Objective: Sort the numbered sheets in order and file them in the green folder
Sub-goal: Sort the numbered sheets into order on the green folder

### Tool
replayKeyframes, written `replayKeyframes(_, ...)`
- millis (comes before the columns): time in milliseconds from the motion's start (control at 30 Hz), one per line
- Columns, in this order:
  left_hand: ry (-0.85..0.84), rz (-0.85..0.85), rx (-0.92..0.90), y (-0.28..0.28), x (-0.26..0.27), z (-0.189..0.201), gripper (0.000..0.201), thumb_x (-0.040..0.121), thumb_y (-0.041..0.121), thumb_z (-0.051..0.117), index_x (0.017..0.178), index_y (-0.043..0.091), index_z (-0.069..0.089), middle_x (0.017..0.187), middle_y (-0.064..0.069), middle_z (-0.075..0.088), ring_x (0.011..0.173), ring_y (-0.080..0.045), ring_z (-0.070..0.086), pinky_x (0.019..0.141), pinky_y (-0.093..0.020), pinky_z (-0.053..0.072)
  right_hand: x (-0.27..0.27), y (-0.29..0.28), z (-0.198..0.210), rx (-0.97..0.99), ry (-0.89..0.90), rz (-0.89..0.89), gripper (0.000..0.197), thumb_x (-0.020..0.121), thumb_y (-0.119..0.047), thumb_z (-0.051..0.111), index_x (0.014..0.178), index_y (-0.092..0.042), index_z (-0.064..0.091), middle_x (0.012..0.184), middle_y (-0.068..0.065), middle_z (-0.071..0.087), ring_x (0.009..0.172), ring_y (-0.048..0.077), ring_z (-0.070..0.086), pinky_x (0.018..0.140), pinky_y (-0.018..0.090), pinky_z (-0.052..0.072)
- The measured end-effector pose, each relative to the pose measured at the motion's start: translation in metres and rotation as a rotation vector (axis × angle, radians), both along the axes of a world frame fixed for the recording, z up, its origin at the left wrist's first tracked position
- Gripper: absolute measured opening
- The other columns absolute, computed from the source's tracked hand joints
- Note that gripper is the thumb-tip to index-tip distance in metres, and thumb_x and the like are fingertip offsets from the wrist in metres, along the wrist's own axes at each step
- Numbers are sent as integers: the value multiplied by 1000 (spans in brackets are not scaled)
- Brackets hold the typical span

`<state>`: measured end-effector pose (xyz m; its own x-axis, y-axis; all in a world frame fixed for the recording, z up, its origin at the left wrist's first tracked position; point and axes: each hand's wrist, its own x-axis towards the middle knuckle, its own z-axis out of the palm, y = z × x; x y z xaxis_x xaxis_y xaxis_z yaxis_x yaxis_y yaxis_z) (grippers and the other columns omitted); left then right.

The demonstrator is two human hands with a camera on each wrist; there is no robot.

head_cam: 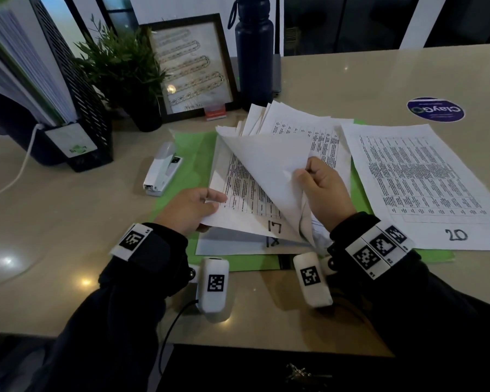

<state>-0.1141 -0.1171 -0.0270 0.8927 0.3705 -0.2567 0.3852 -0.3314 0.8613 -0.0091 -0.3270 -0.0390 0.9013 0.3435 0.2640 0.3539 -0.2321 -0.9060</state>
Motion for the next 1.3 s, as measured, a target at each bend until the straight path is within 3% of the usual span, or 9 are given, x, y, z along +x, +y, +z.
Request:
replayKeyframes(167,-27,40,146,-9,4,6,12,90,18,56,100,21,63,115,0,56,103,-15,51,88,-26,40,1,-1,-3,-53,14,116,34,93,-13,52,63,-19,40,56,-4,36,51,5,31,53,25,29)
replayKeyframes(267,-74,20,513,-16,11,17,38,88,31,58,123,18,54,136,-4,44,128,-21,38,108,-38,28,1,1,-4,-72,7,134,35,91,-13,57,61,-21,41,55,-5,36,51,5,32,53,25,29)
replayKeyframes(367,-83,-35,398,-29,17,28,58,88,39,57,137,17,36,140,-5,43,128,-21,41,107,-37,31,-2,3,-6,-34,11,151,34,88,-15,62,61,-20,42,54,-5,36,50,5,31,51,23,27)
replayKeyframes(467,-47,-105,24,-47,25,28,73,86,47,56,144,25,19,124,-8,58,99,-21,65,92,-43,51,-3,5,-6,22,33,202,24,88,-16,63,66,-16,52,60,-1,45,56,7,39,56,20,33)
replayKeyframes(567,-89,-32,-177,-55,31,21,65,86,49,55,138,33,19,115,-12,63,76,-24,71,71,-36,58,-4,5,-6,37,53,264,12,87,-27,58,80,-18,63,74,3,61,69,9,54,68,24,43)
replayKeyframes(700,-122,69,-354,-59,31,13,64,82,62,51,132,26,31,110,-14,66,80,-27,71,65,-33,57,-5,6,-8,21,90,359,34,85,-30,54,108,-9,67,107,5,70,104,17,63,93,29,47)
replayKeyframes(933,-154,86,-423,-46,23,25,49,90,61,34,86,23,64,80,-7,70,68,-22,66,73,-35,52,-9,8,-6,-114,82,386,41,77,-20,73,117,-20,64,122,-7,62,118,2,51,93,-3,30)
replayKeyframes(1133,-160,30,-391,-34,18,22,42,96,43,37,117,10,54,101,-12,69,84,-25,70,73,-35,53,-16,8,1,-64,130,395,32,83,-21,67,114,-23,61,108,-13,62,96,-8,54,76,-4,36)
replayKeyframes(1300,-175,33,-371,-36,13,19,48,87,53,48,116,15,54,105,-10,68,92,-27,69,73,-38,55,-15,7,-2,-73,130,407,32,83,-25,65,115,-24,63,116,-6,66,109,7,58,88,8,41)
